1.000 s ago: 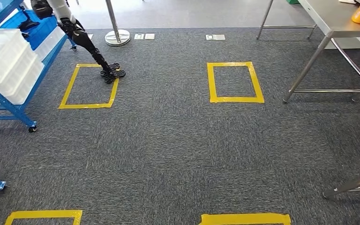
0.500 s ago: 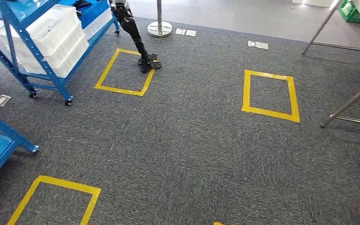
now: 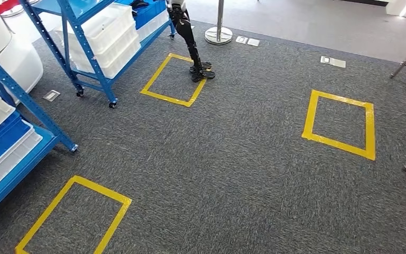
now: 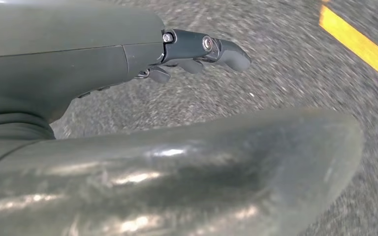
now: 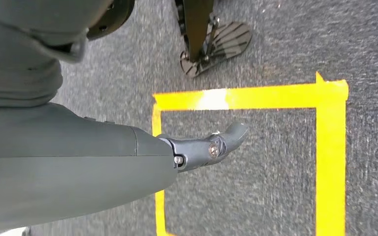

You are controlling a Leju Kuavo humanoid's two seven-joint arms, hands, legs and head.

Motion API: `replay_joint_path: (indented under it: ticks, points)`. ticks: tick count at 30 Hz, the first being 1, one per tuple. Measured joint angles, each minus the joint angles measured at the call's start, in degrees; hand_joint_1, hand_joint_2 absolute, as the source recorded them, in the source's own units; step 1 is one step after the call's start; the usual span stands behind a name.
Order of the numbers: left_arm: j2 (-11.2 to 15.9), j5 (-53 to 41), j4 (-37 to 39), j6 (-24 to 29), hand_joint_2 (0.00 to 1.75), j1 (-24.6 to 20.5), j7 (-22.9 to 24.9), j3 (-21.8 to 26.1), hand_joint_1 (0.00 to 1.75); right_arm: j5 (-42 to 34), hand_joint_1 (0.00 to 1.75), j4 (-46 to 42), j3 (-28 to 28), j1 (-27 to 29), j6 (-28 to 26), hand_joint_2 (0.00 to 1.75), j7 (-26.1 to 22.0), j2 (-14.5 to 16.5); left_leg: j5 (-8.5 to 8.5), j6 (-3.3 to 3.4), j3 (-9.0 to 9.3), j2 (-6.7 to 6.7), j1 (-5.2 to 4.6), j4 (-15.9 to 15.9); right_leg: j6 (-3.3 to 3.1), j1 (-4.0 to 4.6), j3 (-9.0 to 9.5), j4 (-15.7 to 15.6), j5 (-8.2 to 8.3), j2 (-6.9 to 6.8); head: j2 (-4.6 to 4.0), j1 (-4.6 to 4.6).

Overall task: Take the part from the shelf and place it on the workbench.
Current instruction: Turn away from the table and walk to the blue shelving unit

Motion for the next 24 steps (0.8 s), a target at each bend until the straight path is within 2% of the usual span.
replay_joint_path:
  ticks: [1, 2, 3, 4, 5, 6, 7, 9, 10, 11, 13, 14, 15, 16, 17, 18, 19, 20, 21, 22, 23, 24]
  points:
    - [0.0, 0.0, 0.0, 0.0, 0.00, 0.0, 0.0, 0.0, 0.00, 0.0, 0.00, 0.0, 0.0, 0.0, 0.0, 0.00, 0.0, 0.0, -0.10, -0.09, -0.27, 0.24, 0.07, 1.1, -0.02, 0.09, -0.02, 0.0, -0.04, -0.87, 0.00, -0.04]
    - [0.0, 0.0, 0.0, 0.0, 0.00, 0.1, 0.1, 0.0, 0.00, 0.0, 0.00, 0.0, 0.0, 0.0, 0.0, 0.00, 0.0, 0.0, 0.81, -0.12, 0.60, 0.49, 0.12, 0.0, -0.02, 0.11, 0.01, 0.0, -0.08, -1.70, 0.00, -0.05]
    - [0.0, 0.0, 0.0, 0.1, 0.00, 0.1, 0.1, 0.0, 0.00, 0.0, 0.00, 0.0, 0.0, 0.0, 0.0, 0.00, 0.0, 0.0, 2.45, -0.08, 2.63, 1.05, 0.12, -3.2, 0.01, 0.10, 0.12, 0.0, -0.16, -2.44, 0.00, -0.06]
    - [0.0, 0.0, 0.0, 0.1, 0.00, 0.1, 0.1, 0.0, 0.00, 0.0, 0.00, 0.0, 0.0, -0.1, 0.1, 0.00, 0.0, 0.0, 3.93, 0.02, 5.08, 2.38, 0.04, -7.3, 0.12, 0.17, 0.26, 0.0, -0.29, -3.14, 0.00, -0.09]
    - [0.0, 0.0, 0.0, 0.1, 0.00, 0.0, 0.2, 0.0, 0.00, 0.0, 0.00, 0.0, 0.0, -0.1, 0.1, 0.00, 0.0, 0.1, 5.05, 0.28, 7.14, 3.42, -0.10, -10.8, 0.32, 0.39, 0.31, 0.1, -0.47, -3.80, 0.00, -0.04]
    - [0.0, 0.0, 0.0, 0.1, 0.00, -0.1, 0.2, 0.0, 0.00, 0.0, 0.00, 0.0, 0.0, -0.2, 0.1, 0.00, 0.0, 0.1, 5.59, 0.60, 8.45, 4.17, -0.26, -13.1, 0.57, 0.60, 0.38, 0.1, -0.64, -4.33, 0.00, 0.04]
    - [0.0, 0.0, 0.0, 0.1, 0.00, -0.2, 0.2, 0.0, 0.00, 0.1, 0.00, 0.0, 0.0, -0.3, 0.1, 0.00, 0.0, 0.1, 5.62, 0.96, 8.87, 4.43, -0.48, -14.0, 0.80, 0.78, 0.46, 0.2, -0.75, -4.85, 0.00, 0.14]
    - [0.0, 0.0, 0.0, 0.1, 0.00, -0.2, 0.3, 0.1, 0.00, 0.1, 0.00, 0.0, 0.0, -0.5, 0.2, 0.00, -0.1, 0.1, 5.88, 1.80, 8.67, 2.96, -0.68, -14.3, 1.29, 0.84, 0.67, 0.1, -0.86, -5.81, 0.00, 0.26]
    - [0.0, 0.0, 0.0, 0.1, 0.00, -0.1, 0.3, 0.1, 0.00, 0.1, 0.00, 0.0, 0.0, -0.6, 0.3, 0.00, -0.1, 0.1, 6.10, 2.22, 8.65, 2.26, -0.62, -14.5, 1.56, 0.73, 0.60, 0.4, -1.14, -5.29, 0.00, 0.33]
    - [0.0, 0.0, 0.0, 0.1, 0.00, -0.1, 0.3, 0.1, 0.00, 0.1, 0.00, 0.0, 0.0, -0.7, 0.3, 0.00, -0.1, 0.1, 6.36, 2.65, 8.65, 1.57, -0.46, -14.8, 1.73, 0.62, 0.16, 1.5, -1.83, -3.98, 0.00, 0.38]
    - [0.1, 0.0, 0.0, 0.1, 0.00, -0.3, 0.3, 0.1, 0.00, 0.2, 0.00, 0.0, 0.0, -0.6, 0.4, 0.00, -0.2, 0.1, 6.77, 3.27, 8.50, 0.15, -0.14, -15.0, 1.59, 0.27, -2.66, 7.5, -4.75, -0.07, 0.00, 0.67]
    - [0.1, 0.0, 0.0, 0.1, 0.00, -0.4, 0.3, 0.1, 0.00, 0.2, 0.00, 0.0, 0.0, -0.5, 0.4, 0.00, -0.2, 0.1, 6.91, 3.44, 8.31, -0.66, -0.09, -15.0, 1.44, 0.16, -4.68, 11.6, -6.41, 1.14, 0.00, 0.73]
    - [0.1, 0.0, 0.0, 0.1, 0.00, -0.5, 0.3, 0.1, 0.00, 0.2, 0.00, 0.0, 0.0, -0.4, 0.4, 0.00, -0.2, 0.1, 7.01, 3.50, 8.13, -1.58, -0.09, -15.0, 1.46, 0.06, -6.56, 15.3, -7.63, 1.72, 0.00, 0.80]
    - [0.1, 0.0, 0.0, 0.1, 0.00, -0.5, 0.4, 0.1, 0.00, 0.1, 0.00, 0.0, 0.0, -0.3, 0.4, 0.00, -0.2, 0.1, 7.11, 3.47, 8.03, -2.50, -0.08, -15.0, 1.72, 0.00, -7.61, 17.1, -7.93, 1.91, 0.00, 0.80]
    - [0.1, 0.0, 0.0, 0.1, 0.00, -0.5, 0.4, 0.1, 0.00, 0.1, 0.00, 0.0, 0.0, -0.2, 0.4, 0.00, -0.2, 0.1, 7.21, 3.39, 7.98, -3.41, -0.07, -15.0, 2.18, -0.07, -7.62, 16.6, -7.29, 2.06, 0.00, 0.80]
    - [0.1, 0.0, 0.0, 0.1, 0.00, -0.4, 0.4, 0.1, 0.00, 0.1, 0.00, 0.0, 0.0, -0.2, 0.5, 0.00, -0.2, 0.1, 7.33, 3.24, 7.98, -4.30, -0.03, -15.0, 2.74, -0.18, -6.44, 13.8, -5.79, 2.39, 0.00, 0.80]
    - [0.1, 0.0, 0.0, 0.1, 0.00, -0.4, 0.4, 0.1, 0.00, 0.1, 0.00, 0.0, 0.0, -0.3, 0.5, 0.00, -0.2, 0.1, 7.45, 3.05, 7.97, -5.15, 0.01, -15.0, 3.26, -0.37, -4.46, 9.5, -3.86, 3.40, 0.00, 0.81]
    - [0.1, 0.0, 0.0, 0.1, 0.00, -0.4, 0.4, 0.1, 0.00, 0.2, 0.00, 0.0, 0.0, -0.3, 0.5, 0.00, -0.2, 0.1, 7.58, 2.80, 7.93, -5.91, 0.00, -15.0, 3.50, -0.49, -2.60, 5.4, -2.24, 4.91, 0.00, 0.82]
    - [0.0, 0.0, 0.0, 0.1, 0.00, -0.4, 0.4, 0.1, 0.00, 0.2, 0.00, 0.0, 0.0, -0.3, 0.5, 0.00, -0.2, 0.0, 7.71, 2.53, 7.83, -6.57, -0.08, -14.9, 3.40, -0.57, -1.23, 2.2, -1.05, 6.11, 0.00, 0.81]
    - [0.0, 0.0, 0.0, 0.1, 0.00, -0.4, 0.4, 0.1, 0.00, 0.2, 0.00, 0.0, 0.0, -0.4, 0.5, 0.00, -0.2, 0.0, 7.86, 2.24, 7.70, -7.13, -0.16, -15.0, 3.10, -0.56, -0.51, 0.6, -0.46, 6.98, 0.00, 0.79]
    - [0.0, 0.0, 0.0, 0.1, 0.00, -0.4, 0.4, 0.1, 0.00, 0.2, 0.00, 0.0, 0.0, -0.4, 0.5, 0.00, -0.1, 0.0, 8.05, 1.89, 7.55, -7.68, -0.19, -15.1, 2.64, -0.38, -0.32, 0.2, -0.28, 6.99, 0.00, 0.75]
    - [0.1, 0.1, 0.0, 0.1, 0.00, -0.3, 0.4, 0.1, 0.00, 0.2, 0.00, 0.0, 0.0, -0.5, 0.5, 0.00, -0.1, 0.1, 8.31, 1.51, 7.35, -8.31, -0.18, -15.2, 2.16, -0.32, -0.21, 0.1, -0.04, 6.24, 0.00, 0.74]
